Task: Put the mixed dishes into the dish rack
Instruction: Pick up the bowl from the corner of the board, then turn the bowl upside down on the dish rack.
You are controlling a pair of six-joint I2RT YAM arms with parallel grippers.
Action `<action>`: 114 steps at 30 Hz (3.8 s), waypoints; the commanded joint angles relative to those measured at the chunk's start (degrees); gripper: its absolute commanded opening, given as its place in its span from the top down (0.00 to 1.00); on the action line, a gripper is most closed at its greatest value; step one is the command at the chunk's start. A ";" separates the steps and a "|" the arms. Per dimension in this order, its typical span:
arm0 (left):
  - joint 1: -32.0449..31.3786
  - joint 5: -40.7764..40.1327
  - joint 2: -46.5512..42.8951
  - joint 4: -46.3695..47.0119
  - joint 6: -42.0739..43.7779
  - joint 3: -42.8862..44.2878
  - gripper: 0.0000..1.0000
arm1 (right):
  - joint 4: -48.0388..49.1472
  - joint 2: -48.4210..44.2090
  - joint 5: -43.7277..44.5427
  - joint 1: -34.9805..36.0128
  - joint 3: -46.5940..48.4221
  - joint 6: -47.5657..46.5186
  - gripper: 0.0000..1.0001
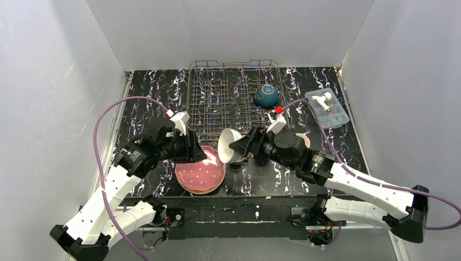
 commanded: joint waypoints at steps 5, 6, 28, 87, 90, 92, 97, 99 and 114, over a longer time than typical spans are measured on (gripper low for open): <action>-0.05 -5.60 -2.58 -4.15 4.01 -0.11 0.52 | -7.00 5.68 6.76 -3.38 14.77 -11.35 0.99; -0.03 -5.69 -2.92 -4.10 4.29 -0.50 0.53 | -8.15 6.58 7.47 -3.84 16.11 -12.54 0.99; -0.03 -2.32 -5.64 -1.24 9.89 -7.15 0.56 | -22.78 28.81 21.62 -13.65 40.00 -35.31 0.99; -0.06 -1.30 -9.11 1.71 10.87 -10.62 0.62 | -25.56 67.88 44.99 -21.28 54.82 -57.96 0.99; -0.11 -1.09 -8.94 1.71 10.96 -10.63 0.63 | -26.30 69.52 45.92 -21.47 55.87 -57.99 0.99; -0.11 -1.08 -9.12 1.71 10.96 -10.68 0.63 | -26.56 70.60 46.09 -21.65 56.67 -57.99 0.99; -0.04 -1.00 -9.23 1.71 10.89 -10.78 0.63 | -26.92 72.53 46.38 -21.74 57.86 -58.07 0.99; -0.05 -0.91 -9.05 1.71 10.94 -10.76 0.63 | -27.05 73.08 46.77 -21.79 57.87 -58.16 0.99; -0.05 -0.38 -8.21 1.69 11.13 -10.67 0.64 | -27.38 73.13 46.48 -21.98 59.42 -58.45 0.99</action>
